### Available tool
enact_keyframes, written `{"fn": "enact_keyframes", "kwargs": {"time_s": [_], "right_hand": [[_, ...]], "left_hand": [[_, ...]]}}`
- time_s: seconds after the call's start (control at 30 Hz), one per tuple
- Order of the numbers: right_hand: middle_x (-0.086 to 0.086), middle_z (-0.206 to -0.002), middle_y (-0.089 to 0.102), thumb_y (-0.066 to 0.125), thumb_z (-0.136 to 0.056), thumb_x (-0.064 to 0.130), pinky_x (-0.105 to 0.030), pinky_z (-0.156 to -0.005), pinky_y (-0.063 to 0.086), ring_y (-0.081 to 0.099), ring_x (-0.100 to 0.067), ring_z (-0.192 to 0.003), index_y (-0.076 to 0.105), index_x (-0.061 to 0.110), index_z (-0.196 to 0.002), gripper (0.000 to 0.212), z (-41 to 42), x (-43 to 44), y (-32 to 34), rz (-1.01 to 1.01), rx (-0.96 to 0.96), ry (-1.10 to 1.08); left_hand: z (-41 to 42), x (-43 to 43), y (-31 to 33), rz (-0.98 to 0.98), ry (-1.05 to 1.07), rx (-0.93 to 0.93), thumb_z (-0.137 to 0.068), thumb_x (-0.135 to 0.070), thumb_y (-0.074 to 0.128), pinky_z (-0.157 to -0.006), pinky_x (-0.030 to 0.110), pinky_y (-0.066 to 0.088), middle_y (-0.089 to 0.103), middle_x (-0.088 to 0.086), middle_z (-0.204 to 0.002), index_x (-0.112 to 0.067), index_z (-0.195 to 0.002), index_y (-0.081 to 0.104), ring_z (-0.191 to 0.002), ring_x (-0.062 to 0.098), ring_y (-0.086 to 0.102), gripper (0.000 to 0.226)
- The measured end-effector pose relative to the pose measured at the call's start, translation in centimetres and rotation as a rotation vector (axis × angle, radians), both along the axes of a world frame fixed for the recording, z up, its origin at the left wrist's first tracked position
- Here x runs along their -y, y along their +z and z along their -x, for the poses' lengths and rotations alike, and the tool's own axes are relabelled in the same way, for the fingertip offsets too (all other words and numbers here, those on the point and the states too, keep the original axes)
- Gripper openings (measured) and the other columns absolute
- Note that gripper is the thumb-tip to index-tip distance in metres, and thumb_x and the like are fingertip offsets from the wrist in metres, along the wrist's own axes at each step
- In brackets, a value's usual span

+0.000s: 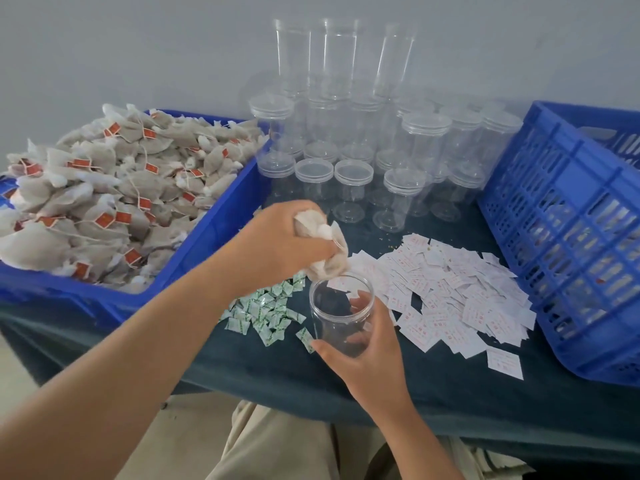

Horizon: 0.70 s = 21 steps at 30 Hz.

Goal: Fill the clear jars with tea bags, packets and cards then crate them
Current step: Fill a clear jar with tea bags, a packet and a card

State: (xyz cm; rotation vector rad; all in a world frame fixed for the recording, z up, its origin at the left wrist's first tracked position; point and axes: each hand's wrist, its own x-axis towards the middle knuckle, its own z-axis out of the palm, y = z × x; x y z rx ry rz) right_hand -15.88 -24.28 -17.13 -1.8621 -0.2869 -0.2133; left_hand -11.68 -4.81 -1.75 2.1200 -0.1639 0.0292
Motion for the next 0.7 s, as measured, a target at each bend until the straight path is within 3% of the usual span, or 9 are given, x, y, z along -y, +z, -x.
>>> {"fn": "enact_keyframes", "kwargs": {"time_s": [0.13, 0.2, 0.27, 0.37, 0.47, 0.6, 0.7], "right_hand": [[0.019, -0.127, 0.064, 0.097, -0.066, 0.054, -0.027, -0.078, 0.061, 0.071, -0.015, -0.101, 0.051, 0.057, -0.129, 0.078, -0.1, 0.0, -0.4, 0.017, -0.012, -0.002], [0.017, -0.126, 0.065, 0.098, -0.064, 0.055, -0.026, -0.078, 0.061, 0.071, -0.015, -0.098, 0.052, 0.046, -0.135, 0.085, 0.0, -0.1, -0.4, 0.017, -0.030, -0.001], [0.017, -0.127, 0.066, 0.100, -0.064, 0.051, -0.019, -0.082, 0.058, 0.070, -0.012, -0.108, 0.053, 0.041, -0.138, 0.088, 0.1, 0.0, -0.5, -0.008, -0.034, 0.006], [0.018, -0.129, 0.067, 0.099, -0.066, 0.046, -0.012, -0.089, 0.053, 0.066, -0.008, -0.122, 0.053, 0.044, -0.137, 0.085, 0.1, 0.0, -0.3, -0.048, -0.024, 0.007], [0.019, -0.127, 0.067, 0.097, -0.065, 0.050, -0.016, -0.089, 0.054, 0.066, -0.009, -0.120, 0.055, 0.044, -0.131, 0.078, 0.1, 0.0, -0.1, -0.050, -0.027, -0.013], [0.027, -0.123, 0.067, 0.094, -0.065, 0.051, -0.010, -0.087, 0.052, 0.067, 0.000, -0.115, 0.055, 0.042, -0.125, 0.072, 0.1, 0.1, 0.3, -0.090, -0.044, -0.030], [0.029, -0.124, 0.067, 0.100, -0.070, 0.036, -0.008, -0.088, 0.050, 0.066, 0.002, -0.116, 0.054, 0.042, -0.127, 0.074, 0.0, 0.2, 0.2, -0.098, -0.053, -0.027]], "left_hand": [[-0.2, 2.1, -1.5, -0.215, -0.102, -0.046, -0.081, -0.028, 0.079, -0.055, 0.013, 0.040, 0.064, -0.021, -0.071, -0.034, -0.077, 0.063, -0.061, -0.001, 0.057, 0.018], [0.0, 2.2, -1.7, -0.323, -0.125, -0.052, -0.080, -0.040, 0.075, -0.063, 0.021, 0.043, 0.066, -0.023, -0.078, -0.038, -0.077, 0.062, -0.071, -0.001, 0.061, 0.013], [0.1, 2.3, -1.8, -0.421, -0.085, -0.002, -0.078, -0.052, 0.072, -0.062, 0.022, 0.041, 0.065, -0.028, -0.083, -0.041, -0.078, 0.061, -0.076, -0.003, 0.061, 0.016], [0.2, 2.4, -1.9, -0.397, -0.048, 0.033, -0.075, -0.066, 0.076, -0.051, 0.013, 0.040, 0.066, -0.029, -0.084, -0.041, -0.082, 0.061, -0.071, -0.005, 0.064, 0.030], [0.2, 2.6, -2.0, -0.364, -0.046, 0.013, -0.072, -0.074, 0.074, -0.056, 0.014, 0.042, 0.066, -0.031, -0.089, -0.040, -0.083, 0.062, -0.077, -0.006, 0.064, 0.038], [0.0, 2.3, -1.6, -0.284, -0.088, -0.026, -0.080, -0.062, 0.081, -0.073, 0.024, 0.053, 0.069, -0.027, -0.097, -0.040, -0.097, 0.070, -0.088, -0.004, 0.065, 0.030], [0.0, 1.8, -1.0, -0.237, -0.132, -0.051, -0.081, -0.046, 0.086, -0.073, 0.016, 0.050, 0.072, -0.024, -0.097, -0.040, -0.104, 0.072, -0.087, -0.001, 0.067, 0.028]]}}
